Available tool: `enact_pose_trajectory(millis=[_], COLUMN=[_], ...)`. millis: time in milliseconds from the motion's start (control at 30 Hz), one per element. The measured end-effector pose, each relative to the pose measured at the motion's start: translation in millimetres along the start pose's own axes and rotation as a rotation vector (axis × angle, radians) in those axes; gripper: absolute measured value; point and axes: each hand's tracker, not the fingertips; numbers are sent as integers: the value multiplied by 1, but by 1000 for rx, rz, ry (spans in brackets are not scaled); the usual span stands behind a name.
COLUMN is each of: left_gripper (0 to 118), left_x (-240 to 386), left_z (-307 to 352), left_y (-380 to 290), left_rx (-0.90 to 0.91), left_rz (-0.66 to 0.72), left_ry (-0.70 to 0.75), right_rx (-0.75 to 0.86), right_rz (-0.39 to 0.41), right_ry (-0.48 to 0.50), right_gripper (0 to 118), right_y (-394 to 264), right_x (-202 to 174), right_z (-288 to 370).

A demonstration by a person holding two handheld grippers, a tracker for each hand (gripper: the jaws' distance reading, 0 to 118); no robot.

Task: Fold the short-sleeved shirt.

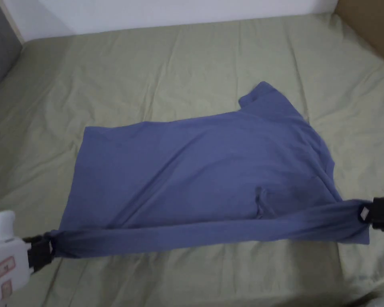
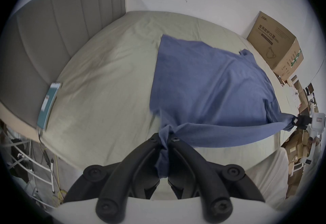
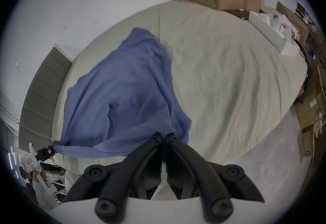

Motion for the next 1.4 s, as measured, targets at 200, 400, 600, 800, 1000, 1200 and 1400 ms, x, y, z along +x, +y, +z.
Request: enact_pose_trajectory(millis=[200, 400, 600, 800, 1000, 1200, 1400], left_gripper=[6, 99, 93, 1, 96, 82, 5], left_x=[5, -3, -19, -21, -28, 0, -3], left_z=[-73, -114, -64, -38, -73, -126, -100], left_y=[66, 71, 38, -11, -1, 6, 16], left_rx=[-53, -127, -38, -28, -16, -129, -55], left_rz=[-67, -42, 50, 93, 128, -39, 32], left_ry=[39, 78, 58, 21, 16, 107, 50], right_rx=[-58, -97, 37, 12, -26, -42, -49], right_rz=[12, 41, 129, 171, 94, 96, 64], right_ry=[-51, -121, -99, -70, -47, -80, -102], right_gripper=[3, 83, 77, 0, 0, 0, 67], right_y=[67, 79, 53, -1, -25, -29, -17], right_x=[-17, -25, -30, -31, -29, -29, -20], right_z=[-72, -111, -54, -24, -28, -33, -52])
